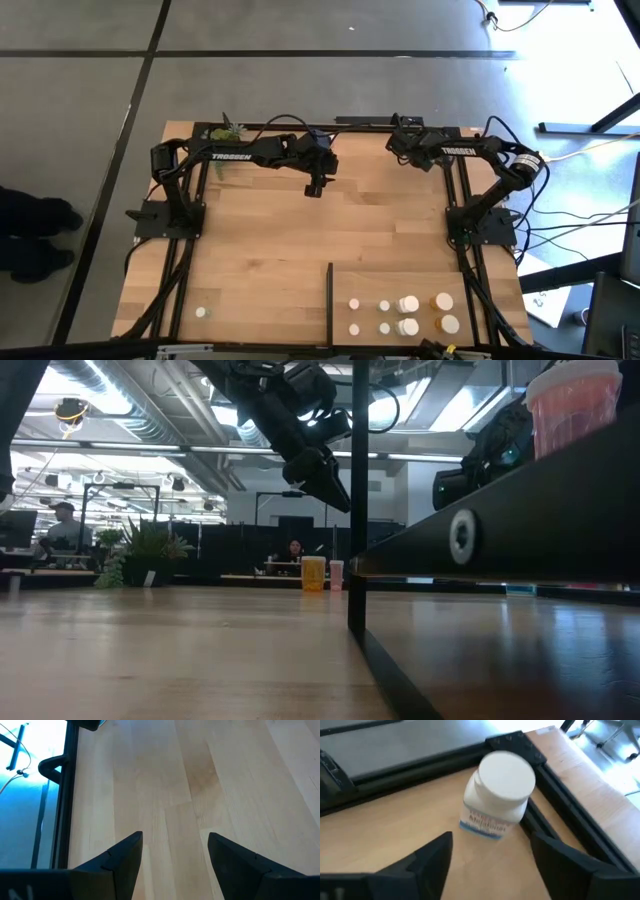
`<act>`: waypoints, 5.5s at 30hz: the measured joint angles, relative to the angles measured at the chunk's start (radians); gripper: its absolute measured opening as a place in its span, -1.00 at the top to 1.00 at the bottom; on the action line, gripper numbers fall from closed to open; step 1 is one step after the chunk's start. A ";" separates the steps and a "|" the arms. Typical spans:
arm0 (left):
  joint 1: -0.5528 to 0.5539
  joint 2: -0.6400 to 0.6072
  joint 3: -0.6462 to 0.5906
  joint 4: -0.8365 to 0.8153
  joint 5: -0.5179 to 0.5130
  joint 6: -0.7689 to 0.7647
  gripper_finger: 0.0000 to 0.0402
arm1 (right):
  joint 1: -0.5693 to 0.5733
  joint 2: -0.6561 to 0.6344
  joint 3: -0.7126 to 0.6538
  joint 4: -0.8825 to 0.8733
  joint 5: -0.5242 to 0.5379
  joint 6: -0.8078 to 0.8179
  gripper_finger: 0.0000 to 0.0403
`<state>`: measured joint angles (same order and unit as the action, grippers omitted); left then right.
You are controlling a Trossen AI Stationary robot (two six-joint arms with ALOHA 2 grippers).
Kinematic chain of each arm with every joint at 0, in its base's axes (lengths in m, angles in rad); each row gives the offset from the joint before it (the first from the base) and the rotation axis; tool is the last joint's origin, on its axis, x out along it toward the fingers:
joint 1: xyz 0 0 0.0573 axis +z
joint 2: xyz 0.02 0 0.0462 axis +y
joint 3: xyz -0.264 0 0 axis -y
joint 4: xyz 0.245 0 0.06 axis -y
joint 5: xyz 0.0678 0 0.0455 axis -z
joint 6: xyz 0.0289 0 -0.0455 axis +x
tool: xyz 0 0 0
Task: Pick and place medicine bottles onto shelf by color
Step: Put the white pill bottle on the shelf aligned with the other white pill bottles
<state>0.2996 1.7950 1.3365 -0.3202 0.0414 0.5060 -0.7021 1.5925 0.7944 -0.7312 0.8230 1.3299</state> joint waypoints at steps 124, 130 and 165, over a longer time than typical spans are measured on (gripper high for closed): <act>0.000 0.000 0.000 0.034 0.000 0.000 -0.09 | -0.075 0.067 0.000 0.062 0.141 -0.033 0.04; 0.000 0.000 0.000 0.034 0.000 0.000 -0.09 | -0.060 0.067 0.000 0.040 0.140 -0.003 0.12; 0.000 0.000 0.000 0.034 0.000 0.000 -0.09 | -0.020 0.002 -0.002 -0.023 0.084 0.019 0.17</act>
<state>0.2994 1.7954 1.3369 -0.2867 0.0414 0.5060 -0.7217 1.5948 0.7929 -0.7544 0.9073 1.3487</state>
